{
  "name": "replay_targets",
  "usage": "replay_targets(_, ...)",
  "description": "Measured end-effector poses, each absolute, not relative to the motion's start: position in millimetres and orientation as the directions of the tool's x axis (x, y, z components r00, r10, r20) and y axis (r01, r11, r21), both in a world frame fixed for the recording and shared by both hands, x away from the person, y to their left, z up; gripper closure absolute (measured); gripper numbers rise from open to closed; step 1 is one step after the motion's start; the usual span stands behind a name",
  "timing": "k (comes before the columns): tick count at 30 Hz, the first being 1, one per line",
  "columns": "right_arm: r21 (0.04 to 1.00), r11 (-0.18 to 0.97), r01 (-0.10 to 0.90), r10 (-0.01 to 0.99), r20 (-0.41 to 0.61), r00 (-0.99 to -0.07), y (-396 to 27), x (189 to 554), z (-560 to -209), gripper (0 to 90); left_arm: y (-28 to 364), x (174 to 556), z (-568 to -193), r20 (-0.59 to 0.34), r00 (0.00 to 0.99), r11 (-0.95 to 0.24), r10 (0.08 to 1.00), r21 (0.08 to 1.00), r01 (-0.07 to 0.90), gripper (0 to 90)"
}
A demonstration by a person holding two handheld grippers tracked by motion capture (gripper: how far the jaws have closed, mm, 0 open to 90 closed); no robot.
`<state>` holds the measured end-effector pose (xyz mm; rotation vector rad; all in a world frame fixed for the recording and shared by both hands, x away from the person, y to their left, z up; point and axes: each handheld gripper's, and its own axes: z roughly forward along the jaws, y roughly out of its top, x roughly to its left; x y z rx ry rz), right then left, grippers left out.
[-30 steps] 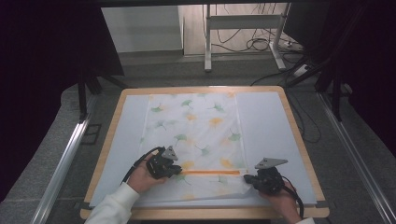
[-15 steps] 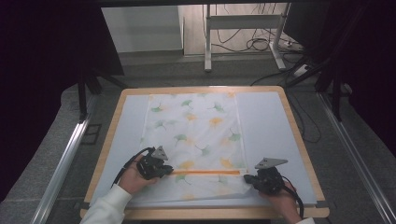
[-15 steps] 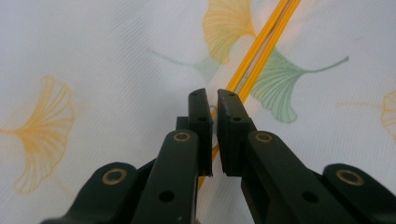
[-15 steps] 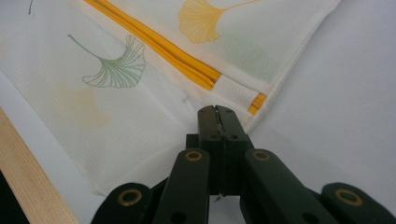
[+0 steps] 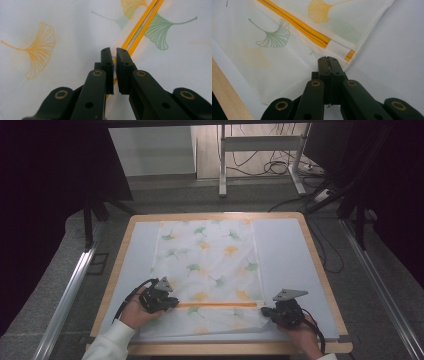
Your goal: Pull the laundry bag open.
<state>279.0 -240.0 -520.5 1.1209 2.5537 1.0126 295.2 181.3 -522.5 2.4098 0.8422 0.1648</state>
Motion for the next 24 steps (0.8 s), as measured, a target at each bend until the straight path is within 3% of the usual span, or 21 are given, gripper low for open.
replay_targets(24,0.650,0.483,0.586,0.707,0.104,-0.699,-239.6,278.8,-520.6,89.5,232.3,285.0,-525.8,-0.090,0.722,-0.564,0.686,0.561,0.606,85.7)
